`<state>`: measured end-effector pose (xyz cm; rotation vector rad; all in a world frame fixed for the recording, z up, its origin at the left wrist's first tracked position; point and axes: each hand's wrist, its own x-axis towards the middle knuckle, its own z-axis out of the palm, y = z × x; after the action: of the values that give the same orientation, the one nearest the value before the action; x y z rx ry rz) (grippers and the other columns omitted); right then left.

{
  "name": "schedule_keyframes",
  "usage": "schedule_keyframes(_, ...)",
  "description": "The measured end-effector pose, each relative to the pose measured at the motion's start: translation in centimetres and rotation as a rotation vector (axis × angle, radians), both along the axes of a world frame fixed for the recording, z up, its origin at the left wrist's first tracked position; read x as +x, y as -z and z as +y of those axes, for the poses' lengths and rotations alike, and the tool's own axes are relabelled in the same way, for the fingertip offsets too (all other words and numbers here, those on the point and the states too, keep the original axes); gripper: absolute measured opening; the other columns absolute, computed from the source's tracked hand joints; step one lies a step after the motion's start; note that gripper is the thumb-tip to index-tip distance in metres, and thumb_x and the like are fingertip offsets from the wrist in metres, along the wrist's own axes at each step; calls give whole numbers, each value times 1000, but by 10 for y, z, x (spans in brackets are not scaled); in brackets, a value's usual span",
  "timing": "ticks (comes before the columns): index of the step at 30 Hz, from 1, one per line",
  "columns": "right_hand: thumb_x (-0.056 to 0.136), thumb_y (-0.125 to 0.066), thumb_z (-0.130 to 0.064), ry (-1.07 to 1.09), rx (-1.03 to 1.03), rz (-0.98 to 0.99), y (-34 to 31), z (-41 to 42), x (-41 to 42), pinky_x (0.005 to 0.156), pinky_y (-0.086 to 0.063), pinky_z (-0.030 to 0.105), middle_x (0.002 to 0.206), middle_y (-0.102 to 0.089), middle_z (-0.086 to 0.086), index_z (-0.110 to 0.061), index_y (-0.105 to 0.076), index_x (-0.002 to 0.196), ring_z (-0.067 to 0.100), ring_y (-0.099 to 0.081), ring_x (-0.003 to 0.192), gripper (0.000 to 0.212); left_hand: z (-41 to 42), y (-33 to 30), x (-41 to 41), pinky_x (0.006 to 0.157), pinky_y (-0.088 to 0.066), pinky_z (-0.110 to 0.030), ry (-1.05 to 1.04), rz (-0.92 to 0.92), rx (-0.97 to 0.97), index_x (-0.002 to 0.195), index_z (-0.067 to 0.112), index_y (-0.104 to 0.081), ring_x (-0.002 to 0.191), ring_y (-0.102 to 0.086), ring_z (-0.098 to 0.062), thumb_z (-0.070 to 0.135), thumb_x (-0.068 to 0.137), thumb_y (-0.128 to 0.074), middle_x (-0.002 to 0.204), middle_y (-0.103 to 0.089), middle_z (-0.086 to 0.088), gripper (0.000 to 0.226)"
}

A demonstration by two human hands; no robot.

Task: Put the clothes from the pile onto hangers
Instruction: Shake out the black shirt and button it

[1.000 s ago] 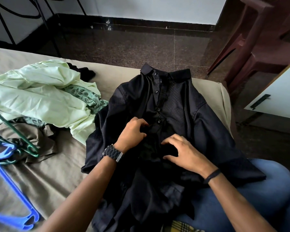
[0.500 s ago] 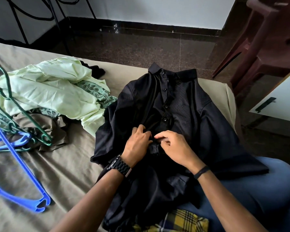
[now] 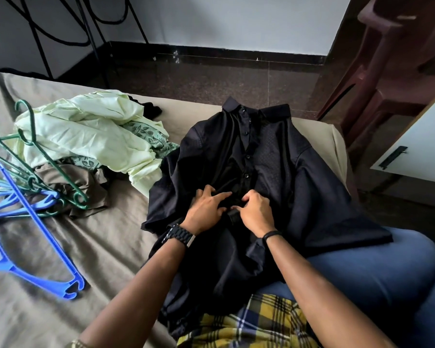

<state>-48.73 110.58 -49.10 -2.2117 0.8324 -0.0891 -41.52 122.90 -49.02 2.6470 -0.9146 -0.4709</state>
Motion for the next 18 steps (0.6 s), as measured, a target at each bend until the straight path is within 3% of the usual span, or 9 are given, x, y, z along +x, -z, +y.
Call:
schedule_keyframes(4, 81, -69, -17, 52, 59, -76, 1, -8, -3, 68, -37, 17, 88, -71, 11, -7, -70, 91, 24, -65, 90, 14, 1, 4, -2, 106, -31, -35, -35, -5, -61, 135, 39, -50, 117, -36, -29, 33, 96, -52, 131, -39, -7, 40)
schedule_keyframes(7, 84, -61, -16, 87, 110, -150, -2, -9, -6, 66, -35, 23, 79, -70, 9, -5, -71, 83, 24, -62, 82, 14, 0, 5, -3, 104, -34, -35, -87, -9, -117, 127, 36, -58, 114, -39, -29, 38, 95, -52, 125, -43, -6, 32)
schedule_keyframes(11, 86, -54, -12, 155, 216, -188, 2, -12, -8, 61, -33, 32, 66, -60, 17, 6, -63, 77, 28, -52, 66, 22, -8, 3, -4, 99, -39, -42, -84, -57, -72, 140, 37, -42, 112, -41, -30, 36, 95, -50, 124, -44, -6, 45)
schedule_keyframes(13, 86, -56, -12, 174, 299, -213, 4, -15, -9, 64, -41, 30, 60, -55, 6, -2, -59, 70, 20, -51, 63, 18, -12, 1, -3, 98, -38, -44, -30, -105, 3, 142, 38, -39, 114, -39, -30, 34, 97, -46, 126, -41, -6, 46)
schedule_keyframes(16, 84, -67, -18, 151, 323, -262, 5, -11, -7, 77, -52, 29, 72, -67, -6, -17, -71, 86, 14, -65, 76, 4, -18, -6, 0, 95, -40, -41, 18, -153, 0, 133, 33, -53, 112, -40, -29, 31, 97, -48, 121, -42, -6, 36)
schedule_keyframes(18, 83, -70, -17, 87, 224, -262, 5, -9, -7, 72, -45, 15, 77, -67, -7, -13, -73, 89, 11, -64, 78, 8, -19, -6, 1, 93, -40, -38, -8, -182, -65, 122, 28, -63, 110, -39, -28, 27, 95, -52, 118, -42, -6, 29)
